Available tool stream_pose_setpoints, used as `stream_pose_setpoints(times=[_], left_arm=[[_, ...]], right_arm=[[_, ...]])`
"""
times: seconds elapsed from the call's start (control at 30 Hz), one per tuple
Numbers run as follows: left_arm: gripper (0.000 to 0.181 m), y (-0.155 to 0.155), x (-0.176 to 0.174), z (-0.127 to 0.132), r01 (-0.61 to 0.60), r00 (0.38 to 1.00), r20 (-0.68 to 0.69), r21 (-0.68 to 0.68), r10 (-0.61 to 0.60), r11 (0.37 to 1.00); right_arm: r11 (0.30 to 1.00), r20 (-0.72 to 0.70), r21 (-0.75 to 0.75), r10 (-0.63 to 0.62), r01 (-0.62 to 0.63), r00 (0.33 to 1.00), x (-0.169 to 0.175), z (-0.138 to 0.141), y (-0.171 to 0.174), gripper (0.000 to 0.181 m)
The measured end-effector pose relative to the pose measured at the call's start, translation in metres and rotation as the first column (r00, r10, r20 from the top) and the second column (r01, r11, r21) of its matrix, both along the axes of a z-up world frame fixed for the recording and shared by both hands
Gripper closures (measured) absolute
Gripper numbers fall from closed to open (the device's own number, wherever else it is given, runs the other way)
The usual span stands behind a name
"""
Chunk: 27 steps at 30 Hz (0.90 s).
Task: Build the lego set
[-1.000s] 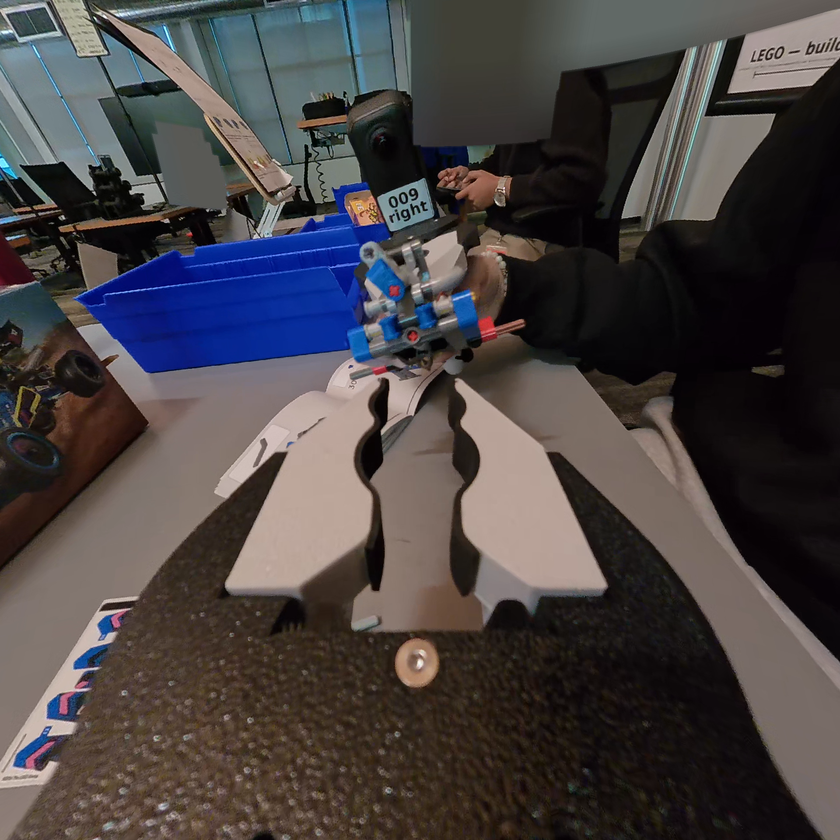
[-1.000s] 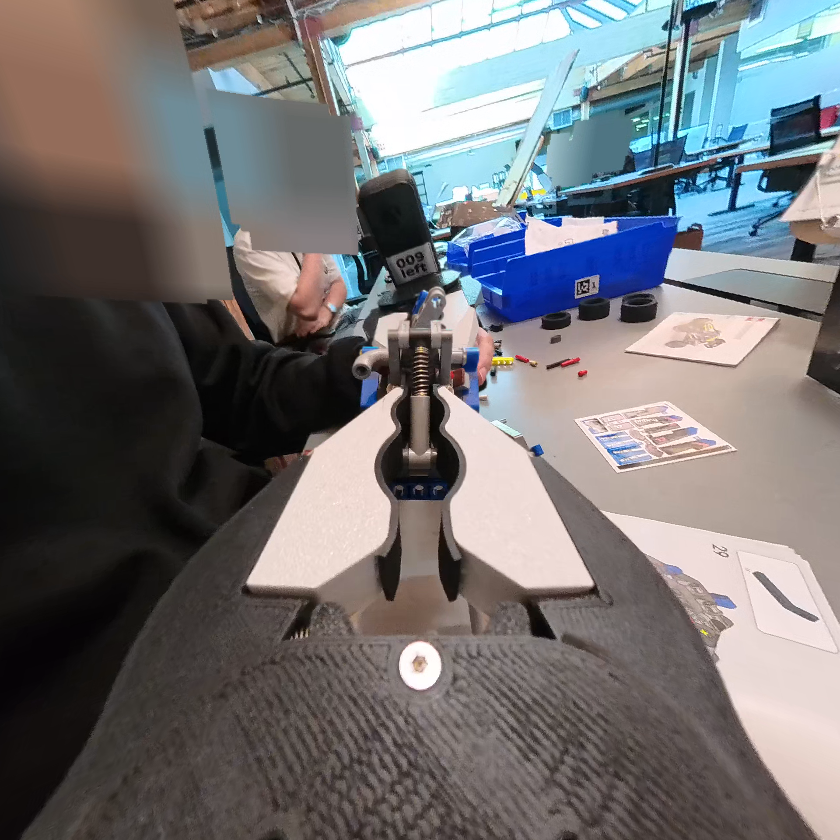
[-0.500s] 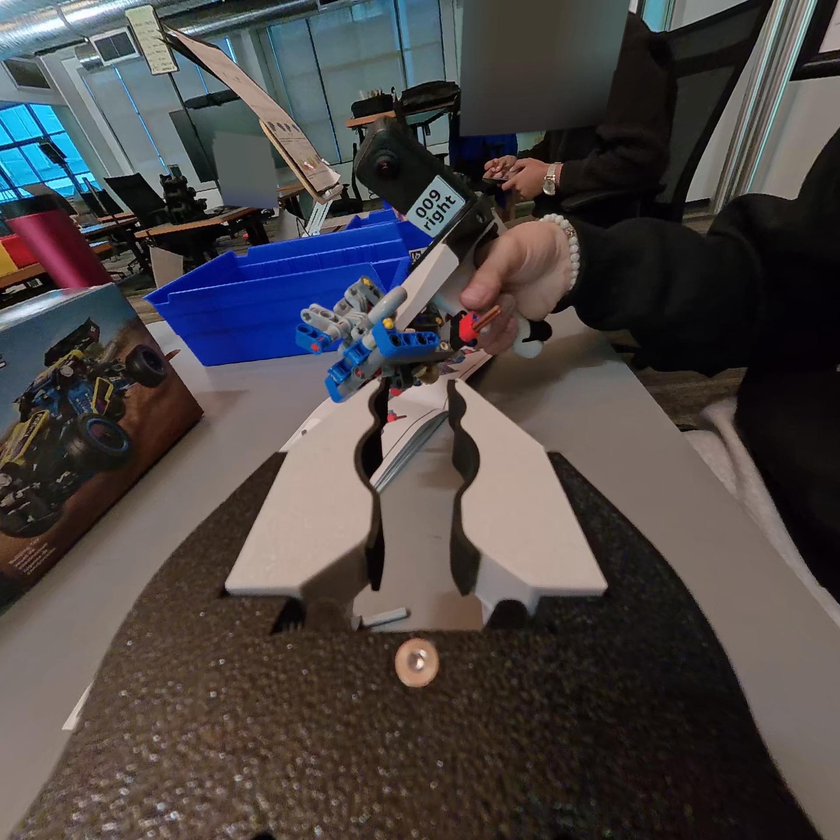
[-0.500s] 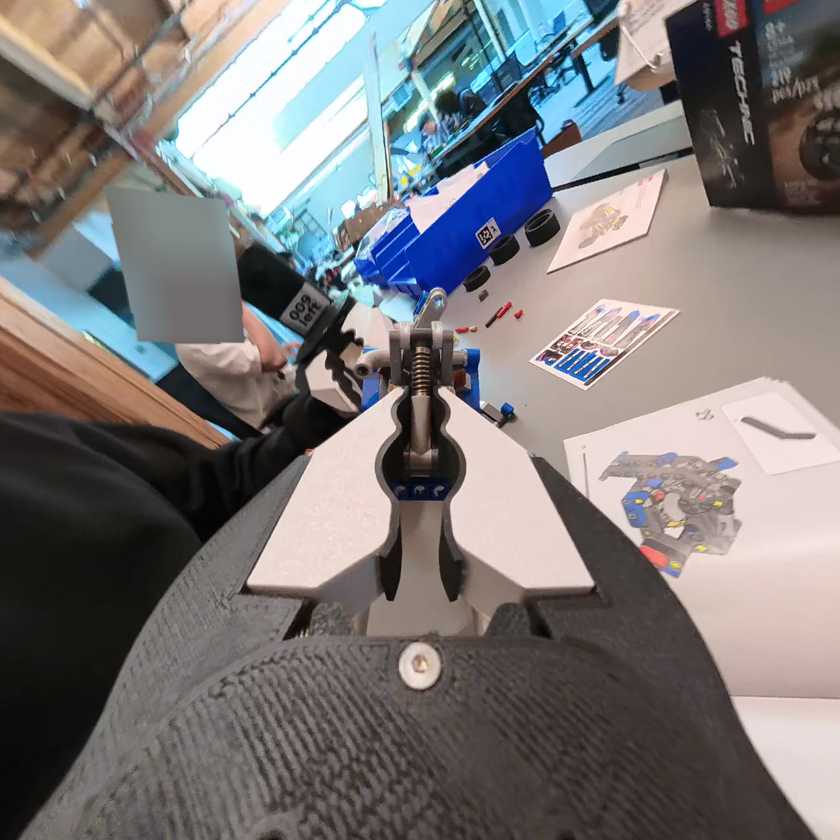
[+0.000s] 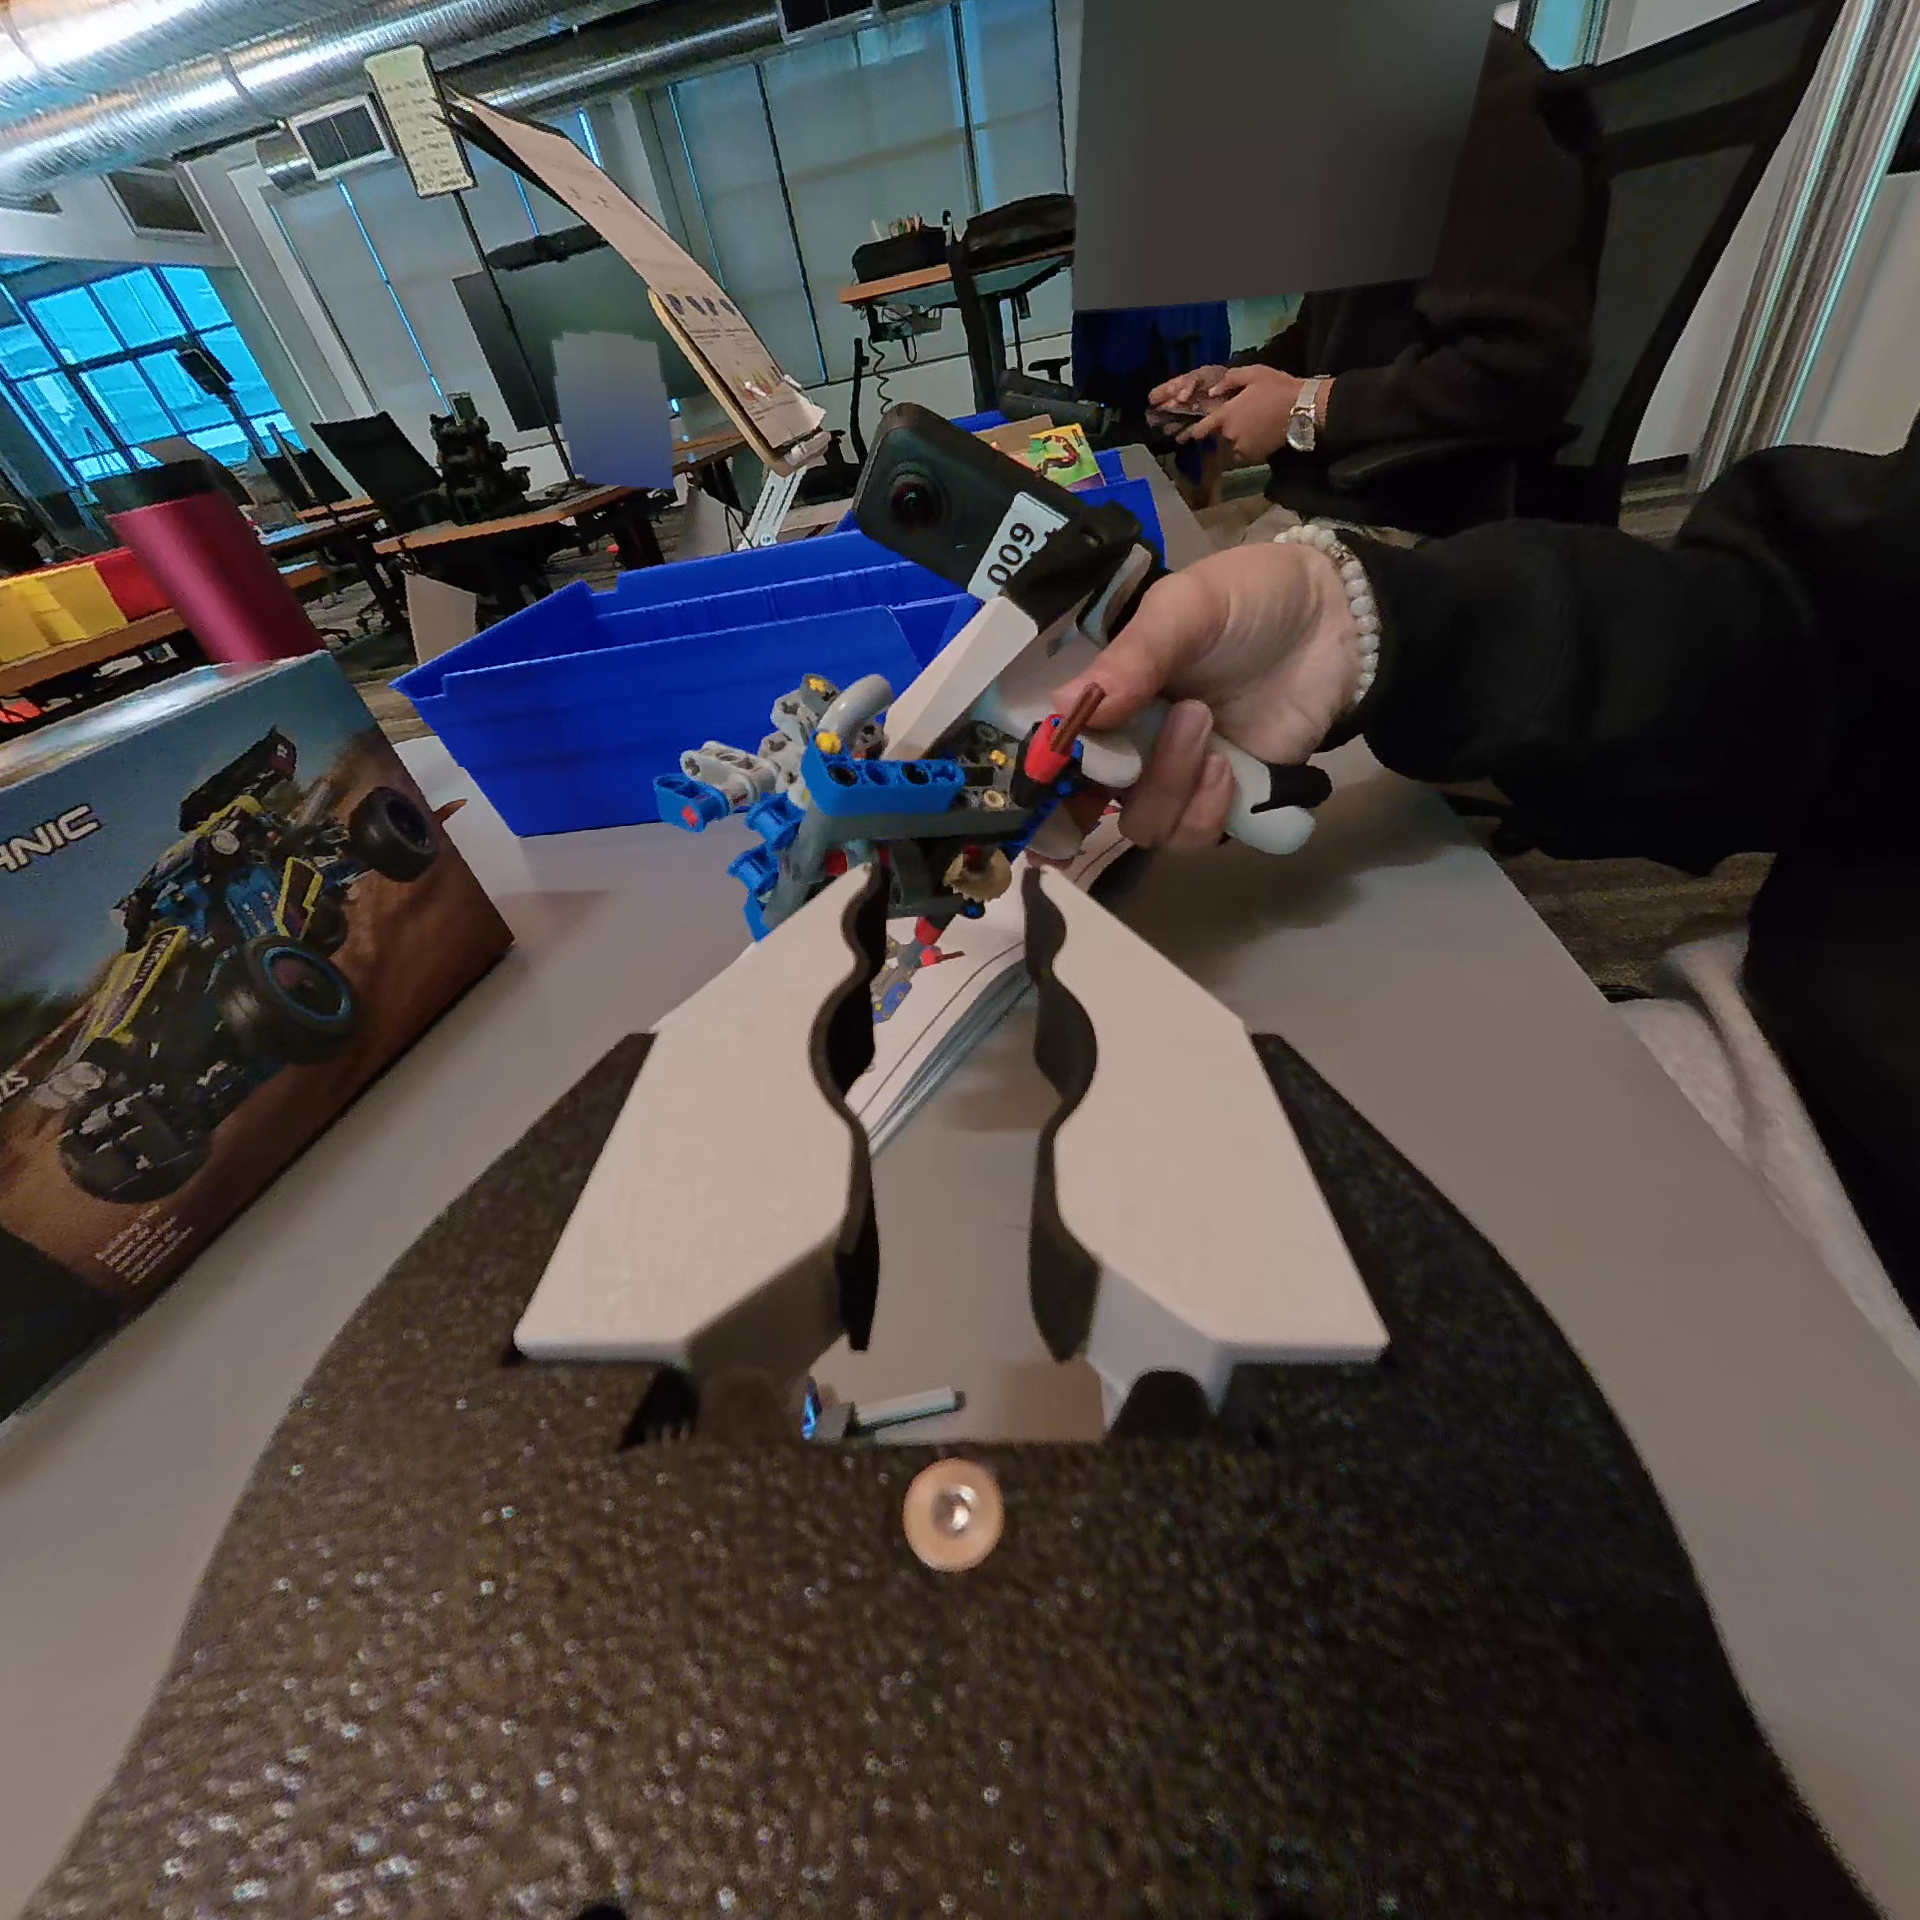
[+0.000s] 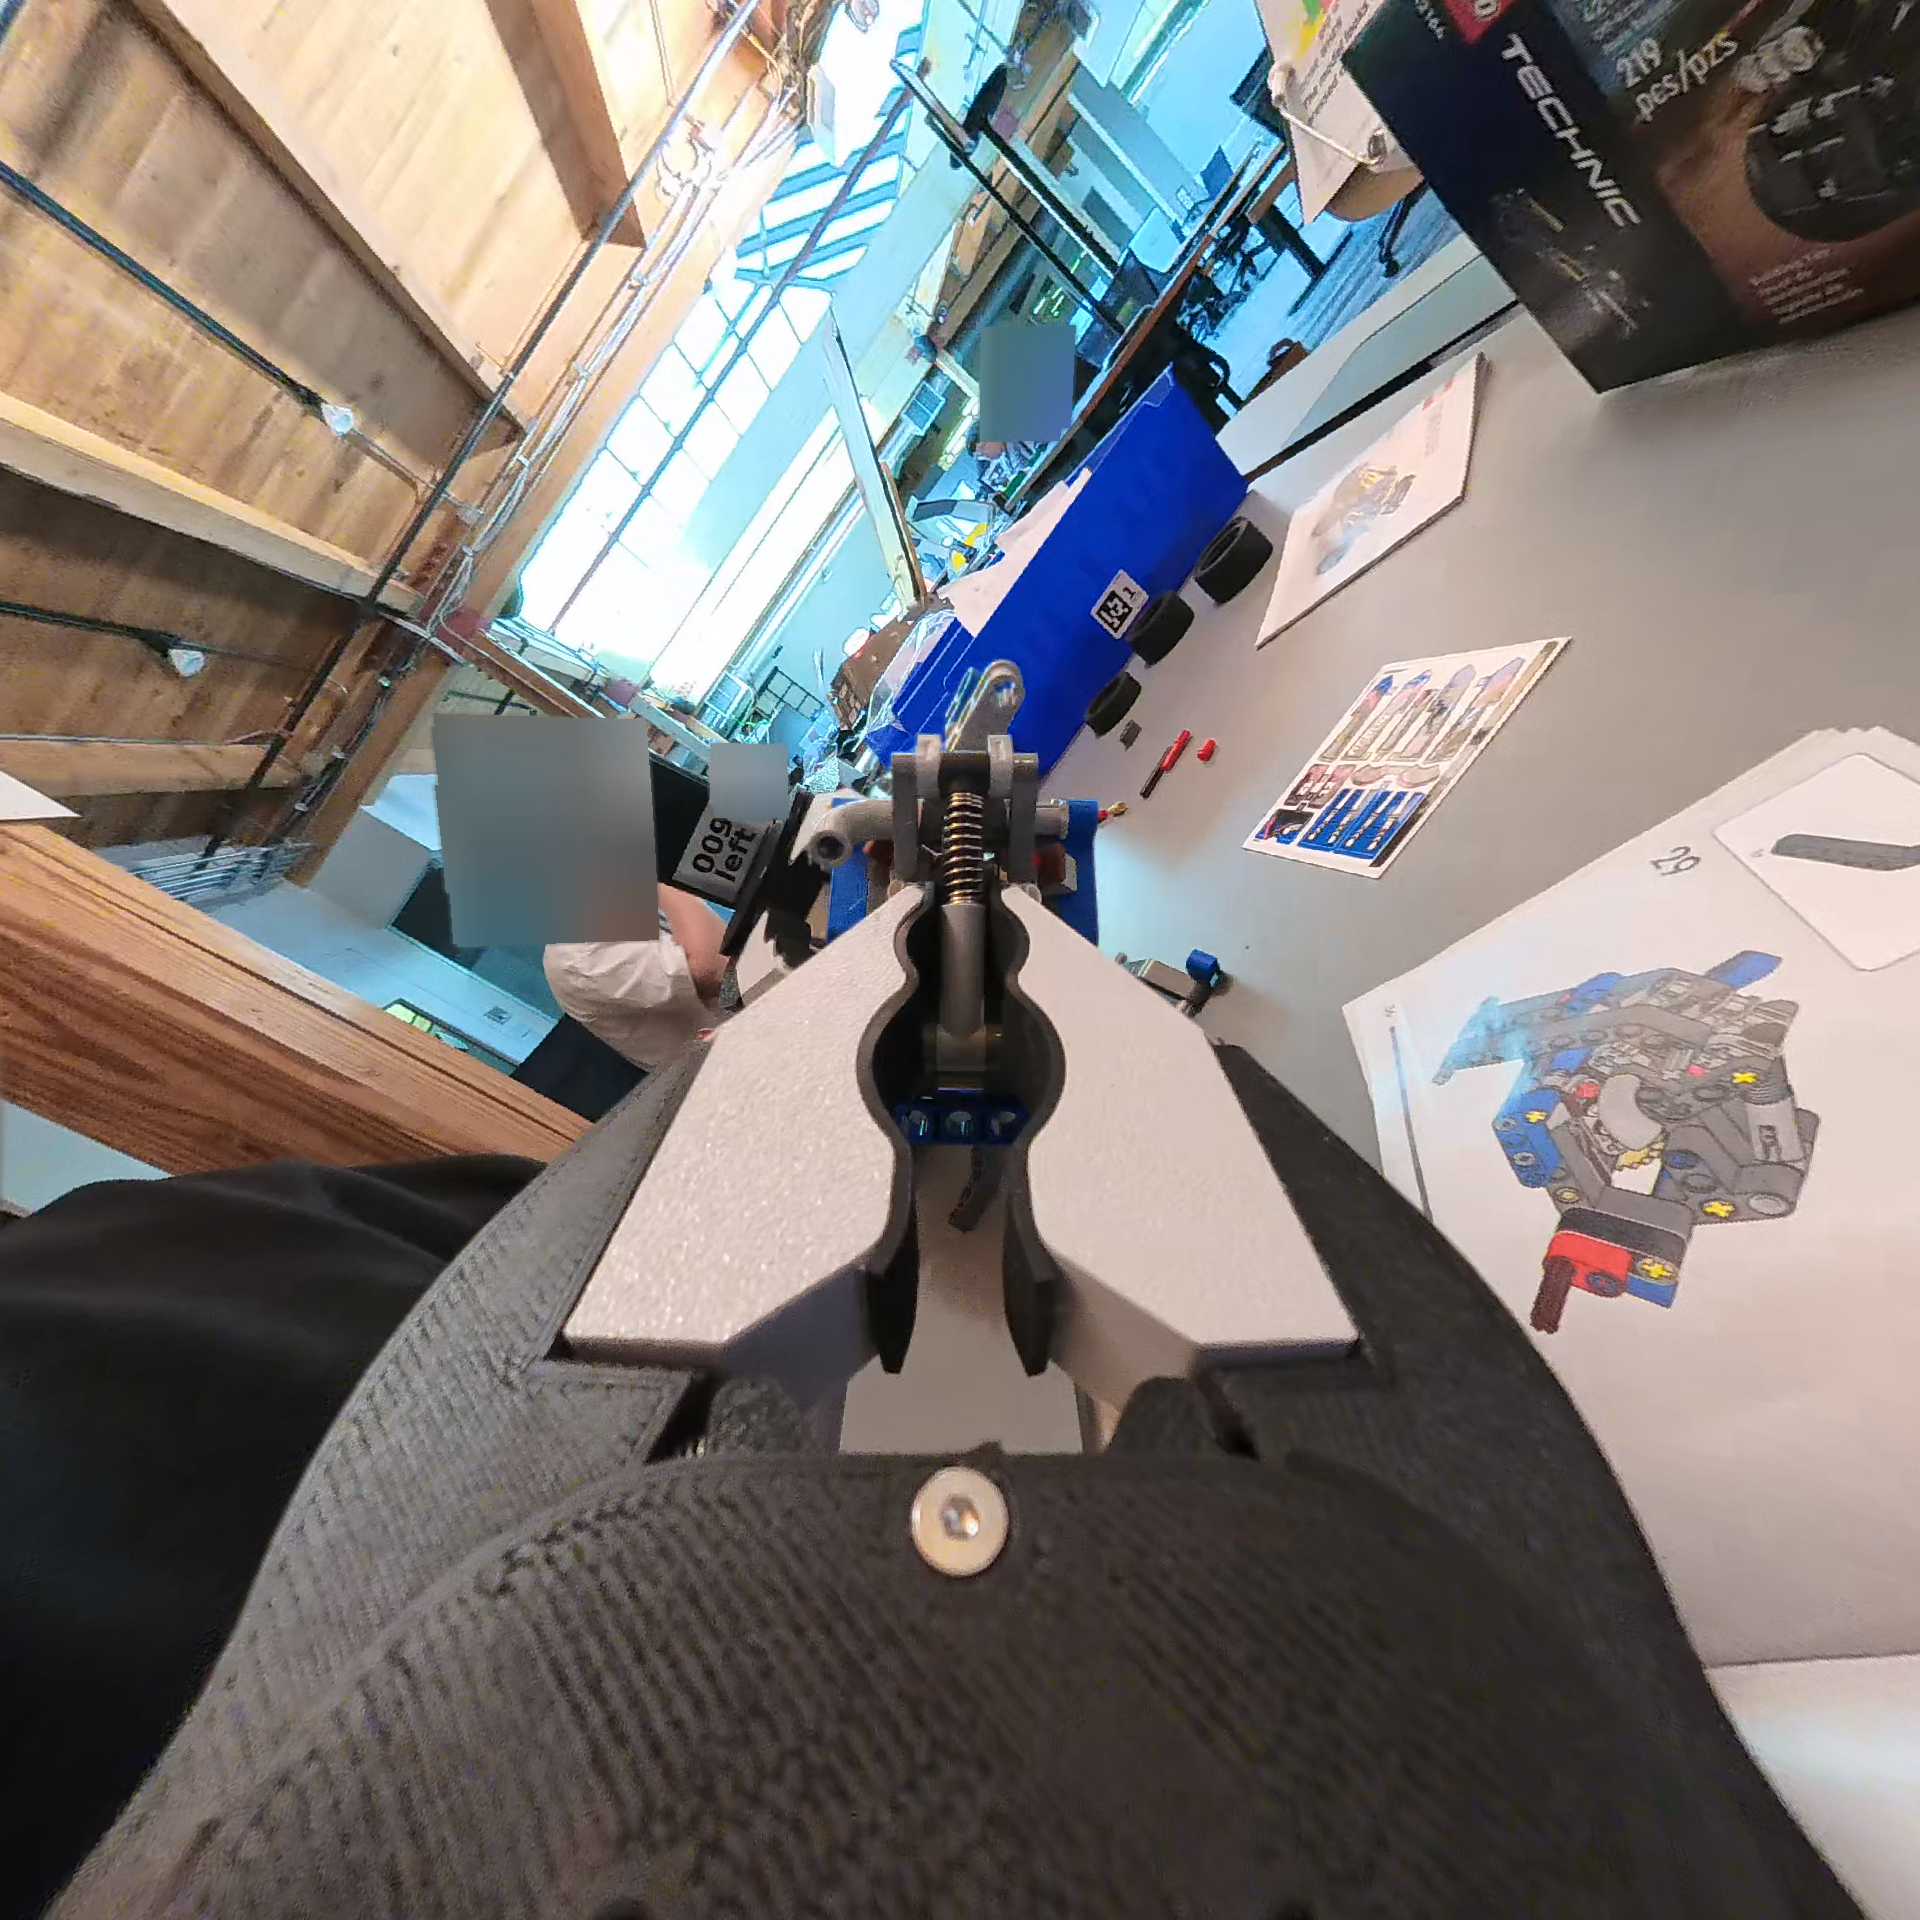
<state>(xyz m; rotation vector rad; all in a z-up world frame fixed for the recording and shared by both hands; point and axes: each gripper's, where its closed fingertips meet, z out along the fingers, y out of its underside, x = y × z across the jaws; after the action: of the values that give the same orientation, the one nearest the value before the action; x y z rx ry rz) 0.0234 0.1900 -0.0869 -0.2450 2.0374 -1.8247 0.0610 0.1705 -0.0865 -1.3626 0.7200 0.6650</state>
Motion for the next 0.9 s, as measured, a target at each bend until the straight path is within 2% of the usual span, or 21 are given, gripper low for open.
stream_pose_setpoints(times=[0.2, 0.3, 0.37, 0.4, 0.47, 0.5, 0.57, 0.67, 0.77, 0.9], left_arm=[[0.157, 0.003, 0.004, 0.005, -0.046, 0.998, 0.046, -0.005, 0.046, 0.999], [0.157, 0.003, 0.003, 0.017, -0.115, 0.969, 0.222, 0.025, 0.107, 0.993], [0.154, 0.001, 0.000, 0.026, -0.173, 0.922, 0.361, 0.054, 0.142, 0.983], [0.153, 0.000, -0.001, 0.029, -0.198, 0.901, 0.405, 0.067, 0.155, 0.978], [0.152, -0.005, -0.005, 0.039, -0.217, 0.878, 0.449, 0.068, 0.164, 0.974], [0.153, -0.007, -0.008, 0.044, -0.218, 0.873, 0.458, 0.062, 0.166, 0.974], [0.153, -0.011, -0.010, 0.054, -0.242, 0.862, 0.469, 0.054, 0.189, 0.969], [0.153, -0.007, -0.003, 0.061, -0.373, 0.807, 0.523, 0.094, 0.273, 0.923], [0.155, -0.005, -0.003, 0.068, -0.478, 0.713, 0.636, 0.135, 0.294, 0.868], [0.156, -0.011, -0.007, 0.065, -0.525, 0.668, 0.705, 0.221, 0.237, 0.822]], right_arm=[[1.000, 0.043, -0.008, -0.024, 0.024, 0.999, 0.000, 0.002, 0.002, 0.177], [0.987, 0.182, 0.130, -0.113, 0.090, 0.977, 0.003, 0.027, 0.000, 0.176], [0.945, 0.358, 0.294, -0.249, 0.144, 0.900, -0.005, 0.065, -0.010, 0.176], [0.939, 0.449, 0.307, -0.286, 0.155, 0.846, -0.009, 0.075, -0.013, 0.176], [0.949, 0.595, 0.256, -0.304, 0.183, 0.744, -0.010, 0.075, -0.015, 0.176], [0.949, 0.609, 0.253, -0.307, 0.188, 0.731, -0.010, 0.074, -0.015, 0.177], [0.948, 0.579, 0.242, -0.311, 0.205, 0.754, -0.007, 0.070, -0.014, 0.176], [0.946, 0.564, 0.245, -0.317, 0.212, 0.763, -0.009, 0.068, -0.010, 0.177], [0.950, 0.608, 0.209, -0.311, 0.230, 0.730, -0.013, 0.065, -0.004, 0.177], [0.947, 0.687, 0.166, -0.310, 0.274, 0.657, -0.019, 0.066, 0.002, 0.176]])
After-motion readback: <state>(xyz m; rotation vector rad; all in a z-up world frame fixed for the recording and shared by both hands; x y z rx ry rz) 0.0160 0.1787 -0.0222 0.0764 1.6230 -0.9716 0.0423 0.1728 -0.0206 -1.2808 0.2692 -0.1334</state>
